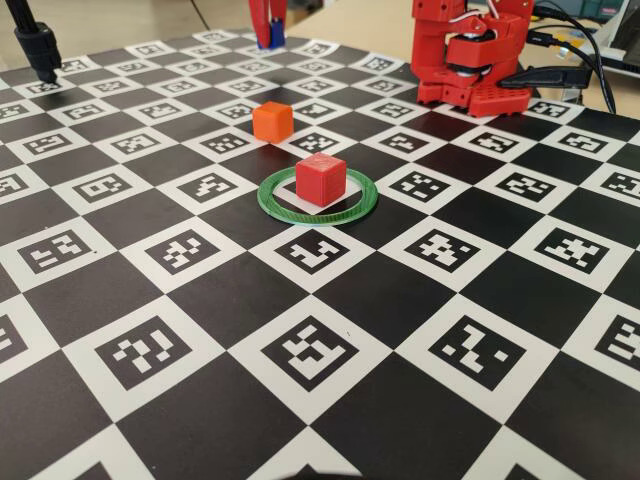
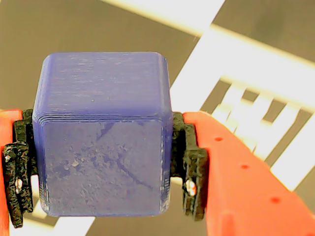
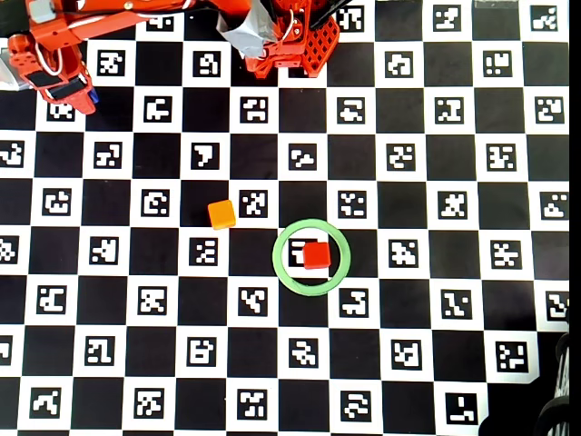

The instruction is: Grab the red cube then put it in the green circle then put the blue cube on top and finally the orange cube on top

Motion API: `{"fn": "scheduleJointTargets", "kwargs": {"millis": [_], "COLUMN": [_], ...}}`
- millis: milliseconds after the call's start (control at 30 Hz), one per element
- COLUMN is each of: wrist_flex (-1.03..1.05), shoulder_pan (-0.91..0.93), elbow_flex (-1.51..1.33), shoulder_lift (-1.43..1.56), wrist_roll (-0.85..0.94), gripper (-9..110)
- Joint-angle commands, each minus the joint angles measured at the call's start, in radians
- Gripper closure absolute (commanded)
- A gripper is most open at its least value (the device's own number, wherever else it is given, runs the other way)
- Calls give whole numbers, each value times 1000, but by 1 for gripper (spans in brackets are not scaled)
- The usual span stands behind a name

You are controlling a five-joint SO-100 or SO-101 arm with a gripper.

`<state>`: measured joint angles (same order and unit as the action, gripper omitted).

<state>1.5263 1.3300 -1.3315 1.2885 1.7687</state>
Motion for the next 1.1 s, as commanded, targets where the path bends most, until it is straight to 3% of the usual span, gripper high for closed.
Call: {"fn": "scheduleJointTargets", "kwargs": {"millis": [0,333,1067], "wrist_flex": [66,224,316], "shoulder_pan": [-43,-186,-828], "elbow_flex": [81,141,147], "shoulder_lift": [209,379,581], "wrist_roll": [-20,-209,-1080], "gripper": [91,91,91]}}
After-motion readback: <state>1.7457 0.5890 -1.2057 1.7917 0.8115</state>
